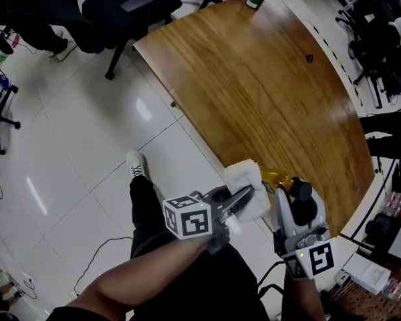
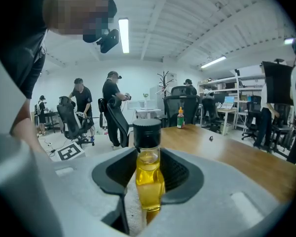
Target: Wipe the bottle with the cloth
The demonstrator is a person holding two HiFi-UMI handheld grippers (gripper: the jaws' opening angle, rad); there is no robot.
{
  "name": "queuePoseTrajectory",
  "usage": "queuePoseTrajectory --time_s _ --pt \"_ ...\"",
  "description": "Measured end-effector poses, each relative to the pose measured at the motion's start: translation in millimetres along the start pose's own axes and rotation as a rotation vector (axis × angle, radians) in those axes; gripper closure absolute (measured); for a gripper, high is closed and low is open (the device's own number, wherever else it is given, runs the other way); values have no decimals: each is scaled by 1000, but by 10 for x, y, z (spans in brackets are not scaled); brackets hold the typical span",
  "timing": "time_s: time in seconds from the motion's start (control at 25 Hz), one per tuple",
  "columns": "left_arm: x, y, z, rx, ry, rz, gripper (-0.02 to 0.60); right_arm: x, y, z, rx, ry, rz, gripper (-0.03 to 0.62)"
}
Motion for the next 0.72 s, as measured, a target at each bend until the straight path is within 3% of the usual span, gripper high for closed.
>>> queuePoseTrajectory --time_s 0.24,0.6,0.72 --pt "278 62 3 30 -160 66 483 21 21 -22 -7 -13 7 461" --pt "297 -8 29 105 -286 -8 483 -5 64 -51 -13 -25 16 461" --pt "156 -136 148 109 -291 -47 483 -14 81 -35 3 -45 25 461"
Point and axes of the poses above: the fingertips, and each gripper's own axes: z backward along the fingers, x to its left, y out of its underside, the point moved 5 cm from there along z, backward along the fingers, and after that the axes turned 8 degrees about -y, right-handed, at the moved point
